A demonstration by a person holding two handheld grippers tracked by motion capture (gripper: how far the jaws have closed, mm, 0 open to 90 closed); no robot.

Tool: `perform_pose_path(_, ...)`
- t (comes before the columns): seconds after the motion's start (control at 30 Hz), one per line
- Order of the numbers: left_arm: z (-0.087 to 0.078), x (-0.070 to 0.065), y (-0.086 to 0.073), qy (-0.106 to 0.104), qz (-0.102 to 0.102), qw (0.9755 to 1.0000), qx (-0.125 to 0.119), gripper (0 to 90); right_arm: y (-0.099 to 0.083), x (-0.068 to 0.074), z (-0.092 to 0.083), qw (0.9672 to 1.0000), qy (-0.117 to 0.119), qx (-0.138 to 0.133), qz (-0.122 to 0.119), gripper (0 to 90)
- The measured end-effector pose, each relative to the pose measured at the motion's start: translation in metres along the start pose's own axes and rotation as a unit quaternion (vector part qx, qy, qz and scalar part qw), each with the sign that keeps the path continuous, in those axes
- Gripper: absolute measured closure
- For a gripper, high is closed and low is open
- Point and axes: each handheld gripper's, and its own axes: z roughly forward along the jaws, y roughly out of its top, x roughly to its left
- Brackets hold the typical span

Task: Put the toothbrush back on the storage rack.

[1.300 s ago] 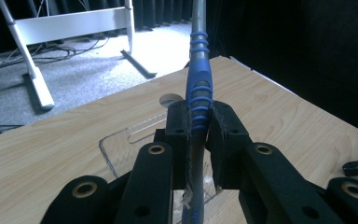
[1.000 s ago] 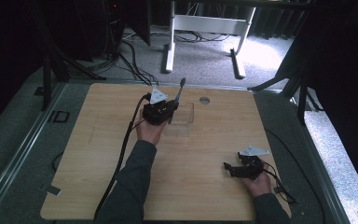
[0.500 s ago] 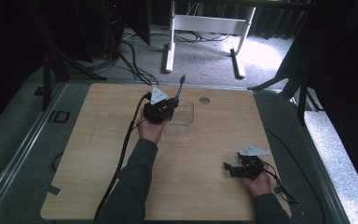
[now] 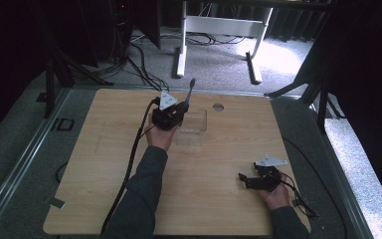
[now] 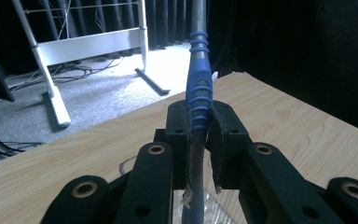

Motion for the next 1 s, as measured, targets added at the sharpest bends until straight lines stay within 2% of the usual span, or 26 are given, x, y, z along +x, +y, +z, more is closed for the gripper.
perform_pose_path(0.3,0.005,0.005,-0.003,0.003,0.005,1.0,0.002,79.2,0.0,0.0,0.0,1.0,0.0,0.0,0.0,18.7)
perform_pose_path(0.57,0.009,0.005,-0.006,-0.005,0.005,0.9999,0.01,79.1,0.0,0.0,0.0,1.0,0.0,0.0,0.0,18.7)
perform_pose_path(0.73,0.014,0.007,-0.01,-0.006,0.004,0.9996,0.026,79.1,0.0,0.0,0.0,1.0,0.0,0.0,-0.001,18.7)
perform_pose_path(0.9,0.018,0.006,-0.014,-0.006,0.012,0.999,0.044,79.1,0.0,0.0,0.0,1.0,0.0,0.0,-0.001,18.7)
perform_pose_path(1.0,0.021,0.006,-0.016,-0.013,0.015,0.9982,0.056,79.0,0.0,0.0,0.0,1.0,0.0,0.0,0.0,18.7)
